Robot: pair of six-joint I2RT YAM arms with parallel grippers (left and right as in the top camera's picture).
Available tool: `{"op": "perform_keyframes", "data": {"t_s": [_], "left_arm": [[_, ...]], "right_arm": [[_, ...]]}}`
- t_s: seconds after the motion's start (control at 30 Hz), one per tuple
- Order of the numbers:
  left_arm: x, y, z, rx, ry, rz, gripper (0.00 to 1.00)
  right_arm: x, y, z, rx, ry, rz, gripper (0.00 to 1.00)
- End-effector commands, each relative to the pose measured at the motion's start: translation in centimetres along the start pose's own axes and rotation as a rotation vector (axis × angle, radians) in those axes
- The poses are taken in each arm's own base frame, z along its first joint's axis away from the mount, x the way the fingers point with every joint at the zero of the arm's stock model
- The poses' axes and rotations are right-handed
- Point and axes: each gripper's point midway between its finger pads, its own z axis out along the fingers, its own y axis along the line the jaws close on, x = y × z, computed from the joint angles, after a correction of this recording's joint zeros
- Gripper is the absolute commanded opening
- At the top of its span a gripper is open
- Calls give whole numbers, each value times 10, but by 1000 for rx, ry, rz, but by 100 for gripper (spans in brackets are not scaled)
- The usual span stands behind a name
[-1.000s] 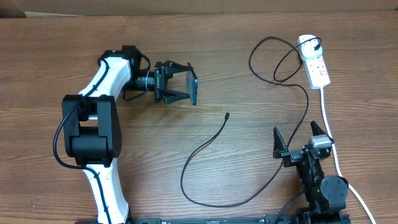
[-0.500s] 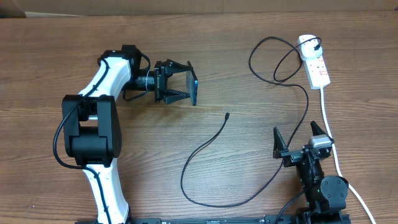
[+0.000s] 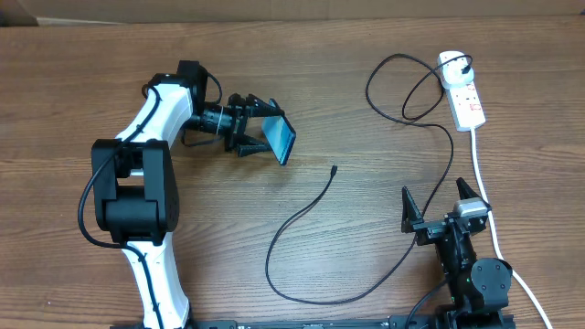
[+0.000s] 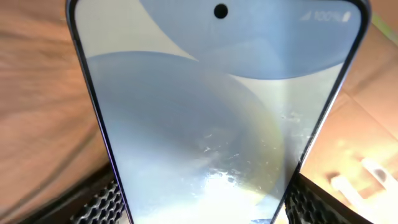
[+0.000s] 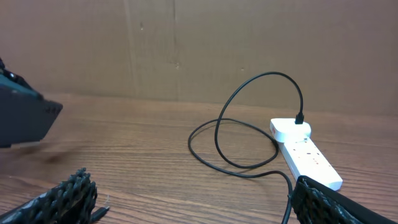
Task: Plug charger to phone and switch on socket
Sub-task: 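Rotate the phone and carry it forward to the table centre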
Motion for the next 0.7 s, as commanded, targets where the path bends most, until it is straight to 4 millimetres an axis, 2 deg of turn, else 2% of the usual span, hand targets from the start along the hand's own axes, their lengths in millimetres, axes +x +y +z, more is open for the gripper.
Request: {"op": "perform_keyframes", "data": {"t_s": [0.0, 0.33, 0.67], "left_arm": [[-21, 13, -1, -116, -112, -35, 67], [-49, 40, -11, -287, -278, -27, 66], [-62, 54, -15, -400, -371, -7, 66]], "right_arm": [[1, 1, 0, -4, -5, -2, 100], [2, 1, 0, -4, -5, -2, 100], [1, 1, 0, -4, -5, -2, 100]]}}
